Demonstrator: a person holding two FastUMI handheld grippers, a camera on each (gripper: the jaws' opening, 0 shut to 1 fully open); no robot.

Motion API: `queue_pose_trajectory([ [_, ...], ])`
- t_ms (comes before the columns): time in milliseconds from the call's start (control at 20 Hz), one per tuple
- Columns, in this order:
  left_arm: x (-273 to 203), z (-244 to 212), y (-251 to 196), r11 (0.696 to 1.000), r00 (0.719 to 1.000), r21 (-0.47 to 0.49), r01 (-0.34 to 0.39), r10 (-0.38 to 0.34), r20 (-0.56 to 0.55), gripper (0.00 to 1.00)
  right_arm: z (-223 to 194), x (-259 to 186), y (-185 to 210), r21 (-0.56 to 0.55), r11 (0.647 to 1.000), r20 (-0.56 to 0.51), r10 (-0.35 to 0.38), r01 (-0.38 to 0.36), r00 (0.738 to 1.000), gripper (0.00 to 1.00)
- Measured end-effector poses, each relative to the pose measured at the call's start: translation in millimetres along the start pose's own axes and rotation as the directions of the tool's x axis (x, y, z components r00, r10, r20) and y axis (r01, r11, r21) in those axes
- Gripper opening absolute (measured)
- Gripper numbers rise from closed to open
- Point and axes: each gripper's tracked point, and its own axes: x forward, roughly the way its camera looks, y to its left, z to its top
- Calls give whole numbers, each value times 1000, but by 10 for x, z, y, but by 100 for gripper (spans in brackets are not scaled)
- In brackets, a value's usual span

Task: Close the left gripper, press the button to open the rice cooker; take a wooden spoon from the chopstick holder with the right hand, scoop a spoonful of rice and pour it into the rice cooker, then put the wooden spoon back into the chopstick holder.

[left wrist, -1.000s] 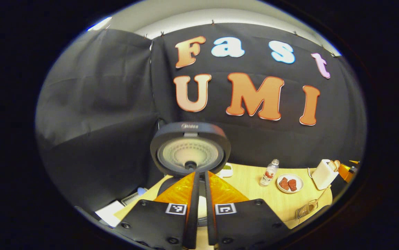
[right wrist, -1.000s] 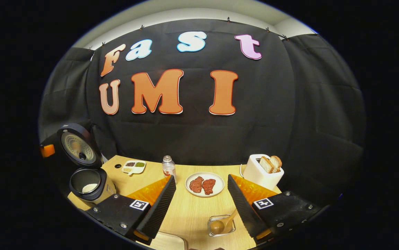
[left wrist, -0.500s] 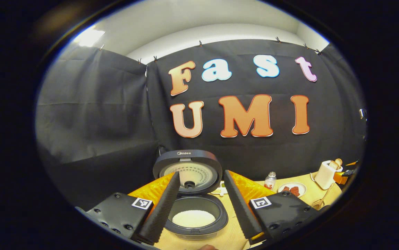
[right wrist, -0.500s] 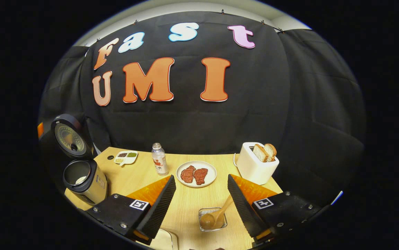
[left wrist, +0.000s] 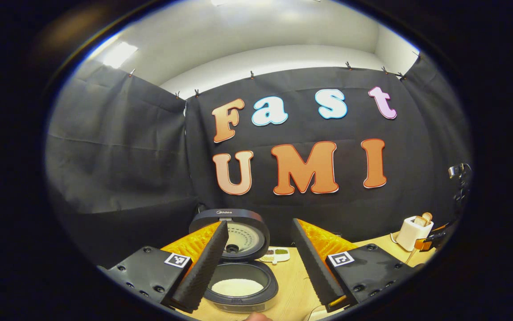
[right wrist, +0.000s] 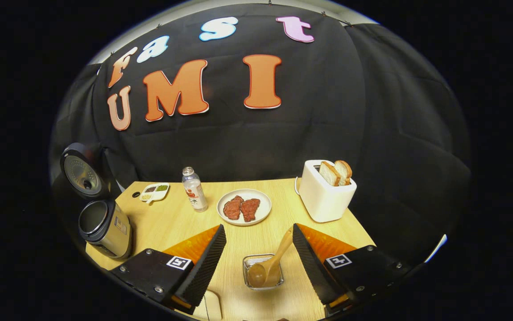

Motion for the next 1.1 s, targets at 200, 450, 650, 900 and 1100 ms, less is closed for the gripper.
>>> queue_pose_trajectory([
  [200, -62, -2, -111, 1000, 1000, 18, 2, -2, 7, 100, -212, 124, -156, 12, 1000, -57, -11, 12, 998, 94],
  [450, -98, -73, -257, 999, 1000, 40, 10, -9, -20, 94, -520, 298, -373, 36, 999, -150, -30, 36, 988, 94],
  [650, -109, -88, -292, 998, 1000, 56, 1, 1, -29, 100, -681, 610, -504, 55, 998, -213, -23, 36, 977, 92],
  [900, -146, -80, -212, 996, 998, 82, -43, 46, -32, 92, -889, 979, -434, 136, 991, -319, 39, 5, 947, 80],
  [1100, -146, -116, -134, 994, 996, 80, -71, 74, -41, 97, -1005, 1174, -373, 150, 989, -368, 50, 6, 928, 59],
])
